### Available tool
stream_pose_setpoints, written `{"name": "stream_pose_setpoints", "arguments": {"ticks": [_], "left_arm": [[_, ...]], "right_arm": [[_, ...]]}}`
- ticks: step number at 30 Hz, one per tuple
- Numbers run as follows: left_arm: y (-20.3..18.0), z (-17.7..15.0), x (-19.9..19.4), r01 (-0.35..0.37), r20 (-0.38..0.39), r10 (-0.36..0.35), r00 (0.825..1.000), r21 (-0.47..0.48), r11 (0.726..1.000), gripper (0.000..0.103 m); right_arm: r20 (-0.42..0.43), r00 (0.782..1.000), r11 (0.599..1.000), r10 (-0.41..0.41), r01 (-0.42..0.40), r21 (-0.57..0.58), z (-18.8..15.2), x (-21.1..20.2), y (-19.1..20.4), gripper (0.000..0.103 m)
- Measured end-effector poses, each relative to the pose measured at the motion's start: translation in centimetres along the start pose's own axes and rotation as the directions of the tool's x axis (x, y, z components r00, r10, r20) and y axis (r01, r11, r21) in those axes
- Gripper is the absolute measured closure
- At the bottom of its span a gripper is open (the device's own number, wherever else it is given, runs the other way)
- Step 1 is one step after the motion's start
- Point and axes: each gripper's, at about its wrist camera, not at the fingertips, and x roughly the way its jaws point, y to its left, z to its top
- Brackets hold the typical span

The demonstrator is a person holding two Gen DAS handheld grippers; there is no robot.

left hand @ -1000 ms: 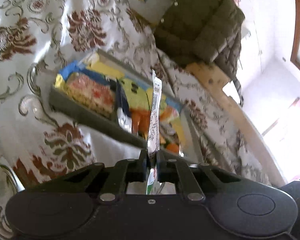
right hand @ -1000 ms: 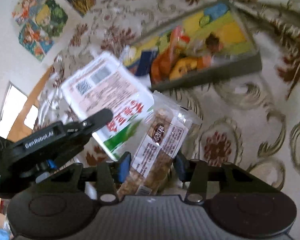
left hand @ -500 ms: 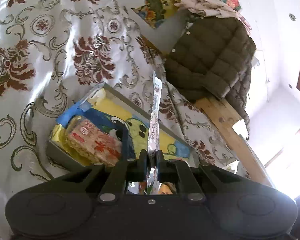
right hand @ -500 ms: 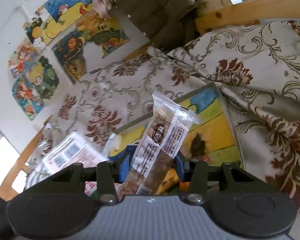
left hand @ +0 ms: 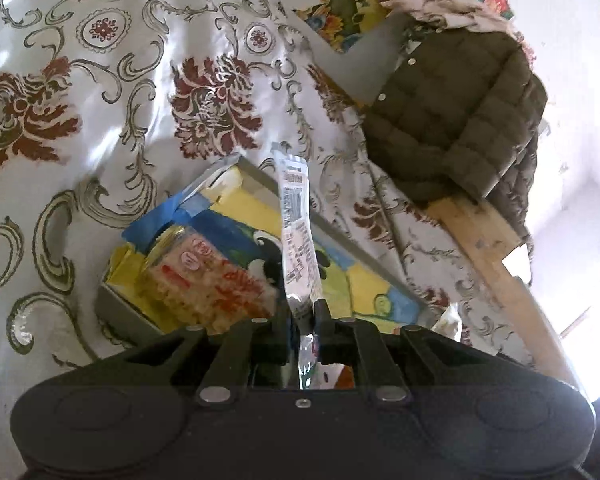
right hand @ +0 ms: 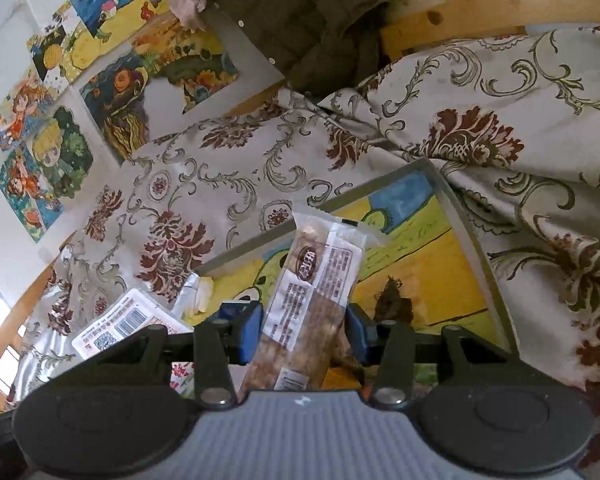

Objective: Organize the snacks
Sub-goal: 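Lift the granola bar and white packet and carry both over the tray, then open both tools to drop the granola bar and white packet into the tray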

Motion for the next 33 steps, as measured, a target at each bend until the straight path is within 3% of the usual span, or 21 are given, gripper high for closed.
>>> {"name": "stream_pose_setpoints", "arguments": {"ticks": [5, 10, 17, 24, 33], "left_arm": [[-0.3, 0.2, 0.0, -0.035, 0.009, 0.035, 0.999, 0.022, 0.999, 0.090], [-0.8, 0.2, 0.3, -0.093, -0.009, 0.094, 0.996, 0.081, 0.992, 0.081], [-0.9, 0.1, 0.7, -0.134, -0.032, 0.138, 0.990, 0.117, 0.984, 0.051], [-1.7, 0.3, 0.2, -0.187, -0.011, 0.190, 0.982, 0.137, 0.973, 0.019], [-2.9, 0.7, -0.9, -0.201, -0.020, 0.205, 0.979, 0.123, 0.972, 0.004]], "right_arm": [[0.016, 0.999, 0.999, -0.027, 0.028, -0.036, 0.1, 0.8, 0.6, 0.053], [0.028, 0.999, 0.998, -0.037, 0.039, -0.045, 0.5, 1.8, 0.6, 0.054], [0.000, 0.999, 0.998, -0.051, 0.051, -0.037, 0.5, 2.8, -0.1, 0.052], [0.003, 0.998, 0.997, -0.064, 0.064, -0.045, 0.7, 2.5, 0.0, 0.044], [0.043, 0.998, 0.991, -0.051, 0.056, -0.124, 1.2, 0.2, 1.6, 0.022]]}}
